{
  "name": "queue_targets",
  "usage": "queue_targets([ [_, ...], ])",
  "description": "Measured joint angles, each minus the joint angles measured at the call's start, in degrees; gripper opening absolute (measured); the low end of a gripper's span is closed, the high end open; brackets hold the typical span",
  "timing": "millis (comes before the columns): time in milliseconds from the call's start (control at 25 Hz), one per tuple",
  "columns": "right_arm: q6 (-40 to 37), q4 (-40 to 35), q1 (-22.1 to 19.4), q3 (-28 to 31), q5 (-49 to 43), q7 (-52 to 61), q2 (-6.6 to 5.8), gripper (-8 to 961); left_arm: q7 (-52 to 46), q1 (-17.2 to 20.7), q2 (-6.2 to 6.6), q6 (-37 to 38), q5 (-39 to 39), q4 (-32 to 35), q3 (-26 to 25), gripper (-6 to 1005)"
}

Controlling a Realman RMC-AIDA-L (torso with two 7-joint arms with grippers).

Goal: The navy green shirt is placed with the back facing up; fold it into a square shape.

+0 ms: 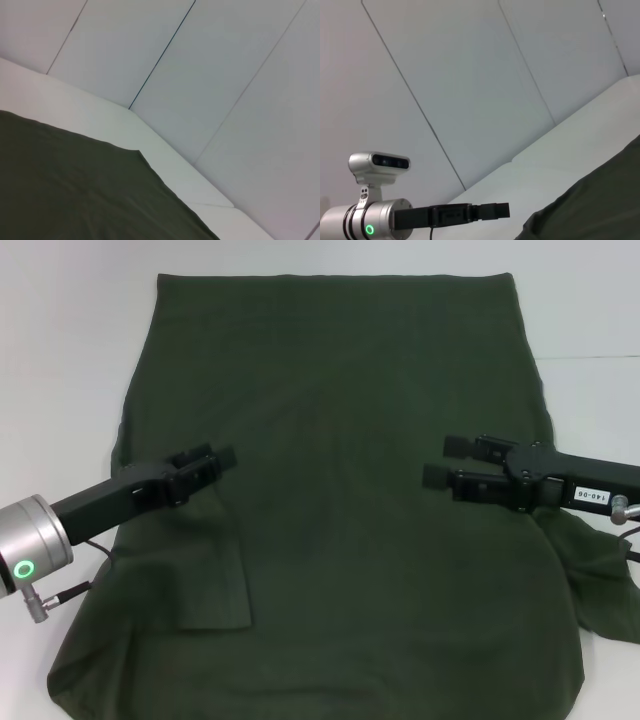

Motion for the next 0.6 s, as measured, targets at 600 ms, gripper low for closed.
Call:
queue_targets([
  [600,-2.1,-0.6,-4.4,0.4,-0.5,23.9,-4.75,884,16.5,0.4,-0.01,11.7,-0.9,-0.7,3.8,768],
])
